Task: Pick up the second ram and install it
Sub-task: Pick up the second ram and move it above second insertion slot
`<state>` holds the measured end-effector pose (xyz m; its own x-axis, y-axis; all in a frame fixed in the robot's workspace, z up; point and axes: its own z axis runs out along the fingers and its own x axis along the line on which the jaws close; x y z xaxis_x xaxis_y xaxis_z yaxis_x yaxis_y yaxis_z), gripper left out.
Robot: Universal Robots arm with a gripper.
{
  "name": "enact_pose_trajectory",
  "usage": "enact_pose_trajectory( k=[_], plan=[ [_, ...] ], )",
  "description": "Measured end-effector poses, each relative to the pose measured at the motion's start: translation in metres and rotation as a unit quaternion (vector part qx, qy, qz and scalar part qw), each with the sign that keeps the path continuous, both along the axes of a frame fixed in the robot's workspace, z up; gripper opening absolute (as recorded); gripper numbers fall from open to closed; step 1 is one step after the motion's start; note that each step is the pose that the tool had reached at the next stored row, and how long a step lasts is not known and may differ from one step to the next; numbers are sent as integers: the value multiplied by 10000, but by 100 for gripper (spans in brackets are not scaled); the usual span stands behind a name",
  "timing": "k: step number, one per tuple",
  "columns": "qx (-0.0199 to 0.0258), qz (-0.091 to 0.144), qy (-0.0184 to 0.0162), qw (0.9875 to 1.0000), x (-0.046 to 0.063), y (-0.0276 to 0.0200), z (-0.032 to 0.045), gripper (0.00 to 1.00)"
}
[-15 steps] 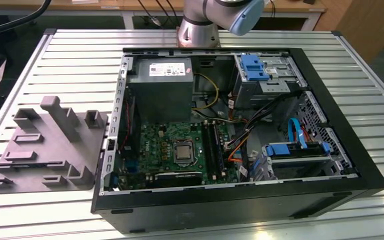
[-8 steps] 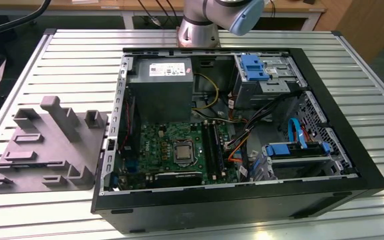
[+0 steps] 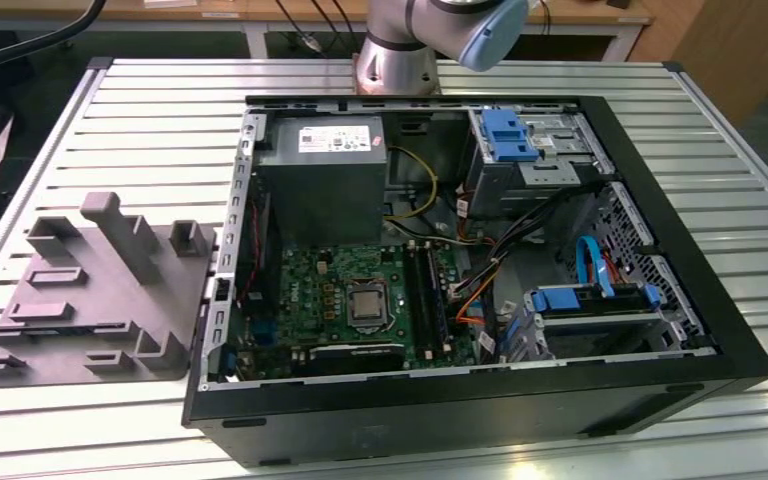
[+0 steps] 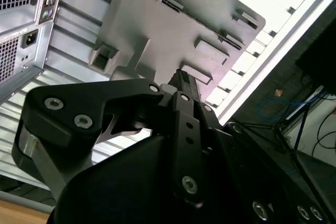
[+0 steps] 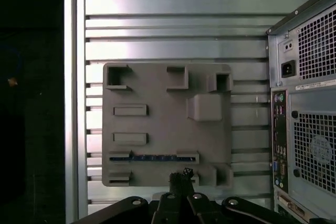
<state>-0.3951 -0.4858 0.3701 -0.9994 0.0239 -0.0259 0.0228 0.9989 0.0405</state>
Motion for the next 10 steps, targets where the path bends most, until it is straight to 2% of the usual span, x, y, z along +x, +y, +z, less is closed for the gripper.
enact_pose_trajectory(
  k=[5,10],
  plan=[
    [0,455,0,9990,0,0,-12,10],
    [0,906,0,9959,0,0,-43,10]
  ],
)
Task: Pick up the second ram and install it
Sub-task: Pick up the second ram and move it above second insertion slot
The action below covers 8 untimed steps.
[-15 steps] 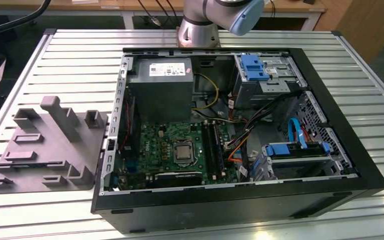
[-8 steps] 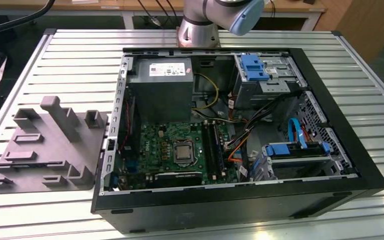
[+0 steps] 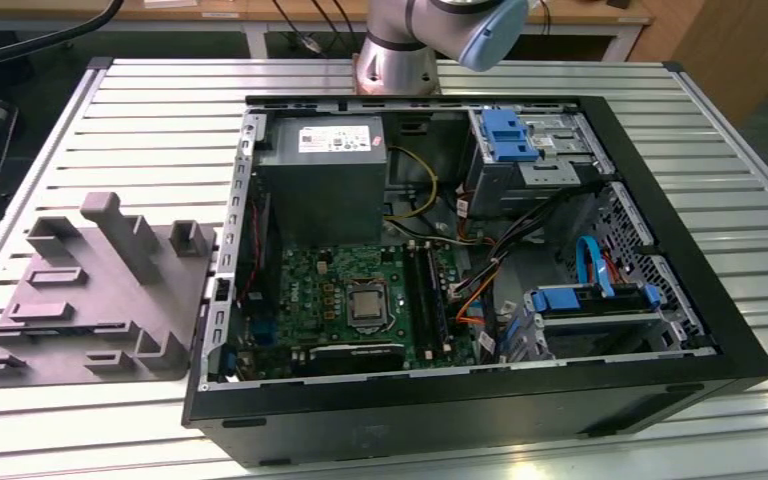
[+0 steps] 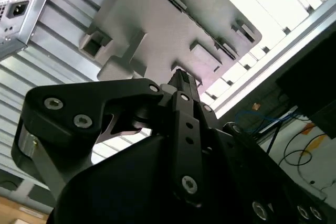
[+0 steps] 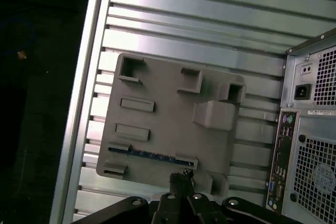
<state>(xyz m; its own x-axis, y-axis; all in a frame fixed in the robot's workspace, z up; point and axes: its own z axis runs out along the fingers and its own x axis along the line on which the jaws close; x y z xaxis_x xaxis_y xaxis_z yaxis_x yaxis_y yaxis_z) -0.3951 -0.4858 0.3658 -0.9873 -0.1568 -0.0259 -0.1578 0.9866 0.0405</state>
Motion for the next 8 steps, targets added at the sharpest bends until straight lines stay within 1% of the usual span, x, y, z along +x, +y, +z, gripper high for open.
enact_pose_trajectory(
  k=[2,4,6,8],
  plan=[
    [0,188,0,9998,0,0,-14,10],
    [0,371,0,9993,0,0,-29,10],
    [0,551,0,9985,0,0,-42,10],
    [1,730,-1,9973,0,0,-56,10]
  ],
)
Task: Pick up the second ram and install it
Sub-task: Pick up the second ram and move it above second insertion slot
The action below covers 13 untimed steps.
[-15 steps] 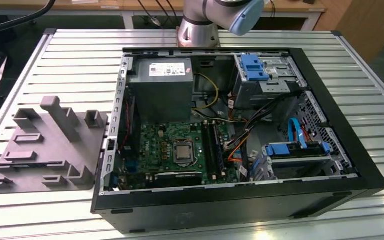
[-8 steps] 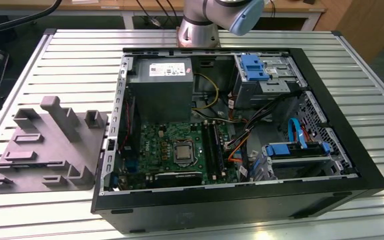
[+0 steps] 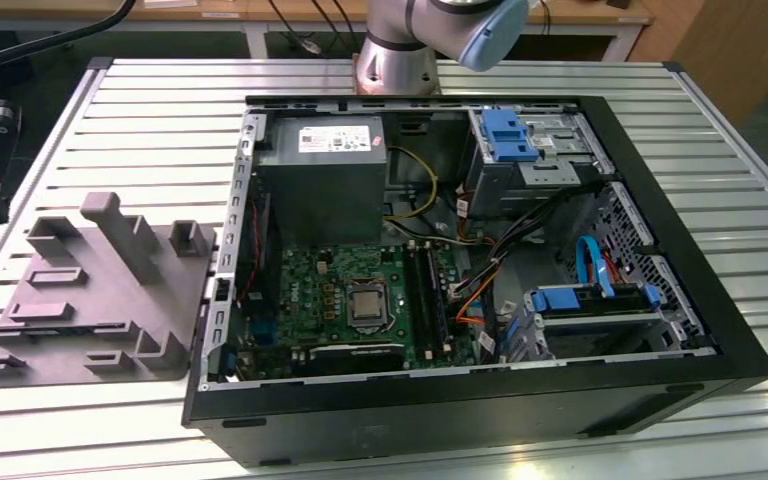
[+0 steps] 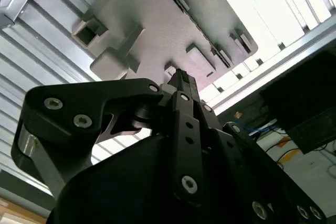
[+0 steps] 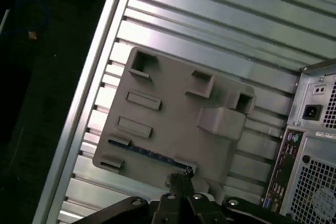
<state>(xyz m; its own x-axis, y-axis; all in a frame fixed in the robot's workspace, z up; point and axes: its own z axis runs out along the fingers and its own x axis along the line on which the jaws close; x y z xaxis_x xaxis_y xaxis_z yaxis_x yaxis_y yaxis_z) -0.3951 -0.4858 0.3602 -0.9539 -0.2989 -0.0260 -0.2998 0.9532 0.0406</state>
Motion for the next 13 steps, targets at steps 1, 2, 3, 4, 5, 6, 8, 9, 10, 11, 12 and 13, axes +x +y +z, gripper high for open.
enact_pose_trajectory(
  k=[1,2,3,4,5,6,8,9,10,11,12,13],
  plan=[
    [0,90,0,10000,0,0,-6,10],
    [-1,185,1,9998,0,0,-13,10],
    [0,276,0,9996,0,0,-21,10],
    [0,365,0,9993,0,0,-27,10],
    [-1,455,1,9990,0,0,-33,10],
    [-1,545,1,9985,0,0,-40,10],
    [-1,733,1,9973,0,0,-54,10],
    [-1,821,1,9966,0,0,-60,10],
    [-1,912,0,9958,0,0,-66,10],
    [-1,1001,1,9950,0,0,-73,10],
    [-1,1091,1,9940,0,0,-79,10],
    [-1,1180,1,9930,0,0,-86,10]
  ],
)
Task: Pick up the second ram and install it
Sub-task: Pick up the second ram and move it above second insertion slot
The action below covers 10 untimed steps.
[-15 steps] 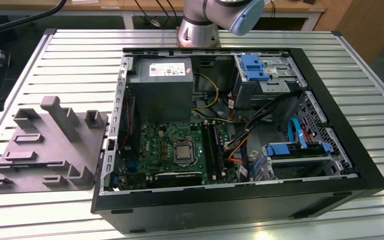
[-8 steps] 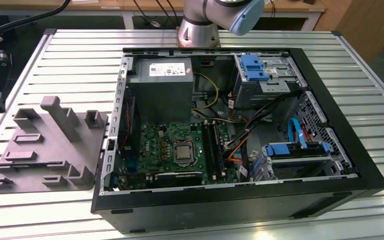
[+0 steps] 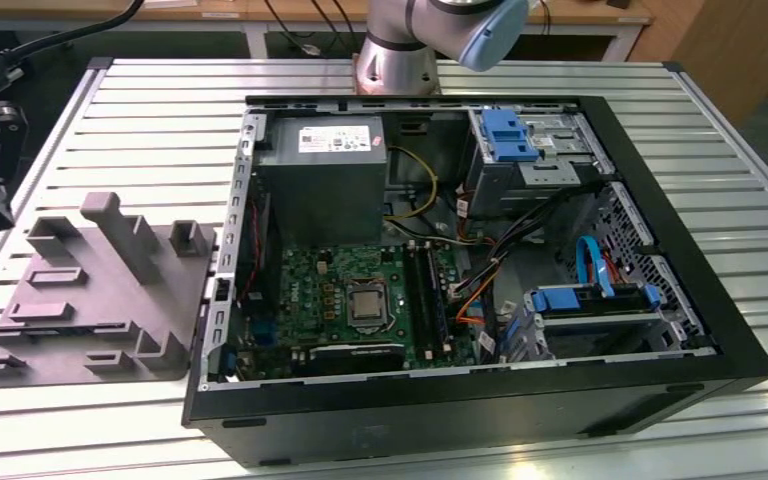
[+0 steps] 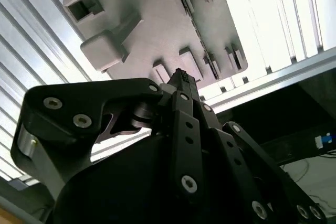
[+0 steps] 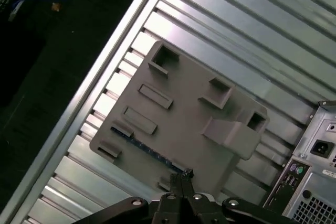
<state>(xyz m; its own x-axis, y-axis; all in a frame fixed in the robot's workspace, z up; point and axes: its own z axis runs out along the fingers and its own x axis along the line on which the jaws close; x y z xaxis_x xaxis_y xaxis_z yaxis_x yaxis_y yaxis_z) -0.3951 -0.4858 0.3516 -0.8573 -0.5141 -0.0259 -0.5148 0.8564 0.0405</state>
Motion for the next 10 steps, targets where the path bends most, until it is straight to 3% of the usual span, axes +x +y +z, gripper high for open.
enact_pose_trajectory(
  k=[5,10],
  plan=[
    [0,458,0,9990,0,0,-32,10],
    [0,914,0,9958,0,0,-64,10]
  ],
)
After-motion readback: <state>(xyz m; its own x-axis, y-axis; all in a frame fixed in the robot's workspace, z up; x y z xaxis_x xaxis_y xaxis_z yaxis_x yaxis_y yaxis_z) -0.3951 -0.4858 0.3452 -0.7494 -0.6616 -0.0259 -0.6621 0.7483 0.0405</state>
